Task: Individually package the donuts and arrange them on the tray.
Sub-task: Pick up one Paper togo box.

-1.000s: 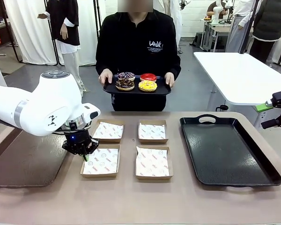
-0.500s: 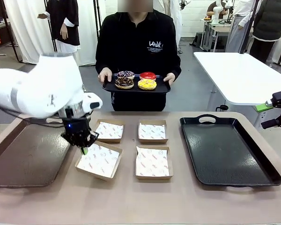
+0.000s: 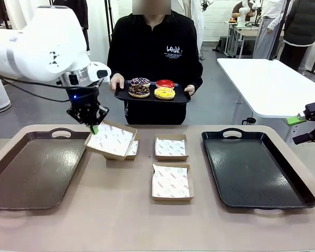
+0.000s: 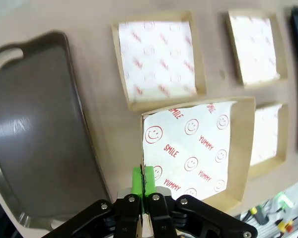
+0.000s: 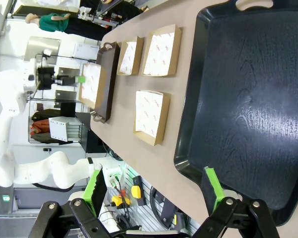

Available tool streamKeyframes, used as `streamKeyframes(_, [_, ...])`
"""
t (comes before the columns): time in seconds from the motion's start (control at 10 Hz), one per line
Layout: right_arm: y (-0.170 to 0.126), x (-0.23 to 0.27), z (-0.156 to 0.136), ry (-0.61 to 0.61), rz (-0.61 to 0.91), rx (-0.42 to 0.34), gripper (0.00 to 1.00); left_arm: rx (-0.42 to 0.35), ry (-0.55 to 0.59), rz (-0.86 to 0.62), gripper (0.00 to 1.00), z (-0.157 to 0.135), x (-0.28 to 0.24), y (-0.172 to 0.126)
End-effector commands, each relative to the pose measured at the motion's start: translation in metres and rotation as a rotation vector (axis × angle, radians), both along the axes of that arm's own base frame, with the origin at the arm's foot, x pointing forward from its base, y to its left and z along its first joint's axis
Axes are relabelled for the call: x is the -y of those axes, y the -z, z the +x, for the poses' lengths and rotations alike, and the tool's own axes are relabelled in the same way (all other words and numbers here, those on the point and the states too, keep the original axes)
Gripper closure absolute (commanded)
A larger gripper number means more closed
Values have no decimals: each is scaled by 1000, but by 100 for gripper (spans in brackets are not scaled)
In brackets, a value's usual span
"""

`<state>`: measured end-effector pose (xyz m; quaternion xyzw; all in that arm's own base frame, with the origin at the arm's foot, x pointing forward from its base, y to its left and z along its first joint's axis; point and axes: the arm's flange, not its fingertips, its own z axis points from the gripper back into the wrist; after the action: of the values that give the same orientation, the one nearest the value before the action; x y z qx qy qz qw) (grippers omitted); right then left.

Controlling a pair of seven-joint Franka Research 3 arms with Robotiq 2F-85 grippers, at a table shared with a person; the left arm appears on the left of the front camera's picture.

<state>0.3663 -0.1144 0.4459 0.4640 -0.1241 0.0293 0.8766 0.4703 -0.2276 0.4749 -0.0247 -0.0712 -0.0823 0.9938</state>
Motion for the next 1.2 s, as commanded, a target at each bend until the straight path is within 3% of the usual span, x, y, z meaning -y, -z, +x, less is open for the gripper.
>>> streamKeyframes(0.0, [1,-1,1,1,16,4,0,50,-60,-14,100,33,19,0])
streamKeyframes(0.4, [1,-1,1,1,16,4,0,86,-123,-42,100,68,34,-40])
streamKeyframes(0.6, [1,-1,1,1,16,4,0,74,-142,-26,100,71,37,-44])
streamKeyframes(0.7, [1,-1,1,1,16,4,0,32,-149,-9,100,68,37,-41])
streamKeyframes(0.8, [1,-1,1,1,16,4,0,89,-114,-60,100,66,31,-45])
streamKeyframes(1.1, [1,-1,1,1,16,4,0,89,-114,-60,100,66,31,-45])
